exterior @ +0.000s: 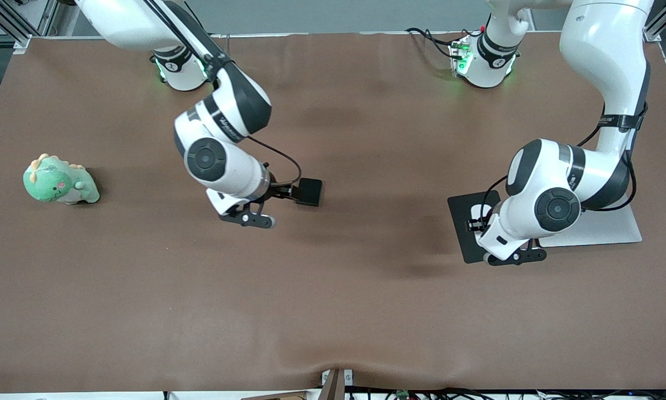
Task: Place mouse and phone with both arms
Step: 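Carry the mouse onto the mouse pad while the right gripper reaches the phone, then lower the mouse onto the pad while the right gripper grasps the phone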
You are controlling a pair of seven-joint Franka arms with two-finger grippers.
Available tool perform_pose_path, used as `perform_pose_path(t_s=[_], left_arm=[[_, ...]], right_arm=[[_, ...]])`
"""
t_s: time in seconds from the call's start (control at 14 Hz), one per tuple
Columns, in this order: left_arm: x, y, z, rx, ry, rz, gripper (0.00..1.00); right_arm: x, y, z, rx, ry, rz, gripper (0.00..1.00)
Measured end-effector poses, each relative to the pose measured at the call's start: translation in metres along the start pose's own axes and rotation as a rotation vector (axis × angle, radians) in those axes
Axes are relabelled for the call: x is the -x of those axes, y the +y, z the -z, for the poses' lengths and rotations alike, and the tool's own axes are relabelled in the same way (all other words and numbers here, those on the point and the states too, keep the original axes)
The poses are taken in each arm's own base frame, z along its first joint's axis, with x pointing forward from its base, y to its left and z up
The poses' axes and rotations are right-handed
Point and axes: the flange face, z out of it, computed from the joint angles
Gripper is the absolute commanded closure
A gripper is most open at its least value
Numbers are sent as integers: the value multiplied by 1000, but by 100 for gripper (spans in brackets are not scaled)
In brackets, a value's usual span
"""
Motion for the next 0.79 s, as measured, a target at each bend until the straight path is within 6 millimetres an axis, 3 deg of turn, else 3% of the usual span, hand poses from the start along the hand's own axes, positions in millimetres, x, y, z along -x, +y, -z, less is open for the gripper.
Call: perform_pose_path(t_s=[0.43,0.79], left_arm=[[3,-25,-72,43,38,63,96],[7,-35,-93,45,22,82,94]], right_arm=[[-1,-11,-56,69,18,61,0],[14,-26,-94,57,41,103,0]])
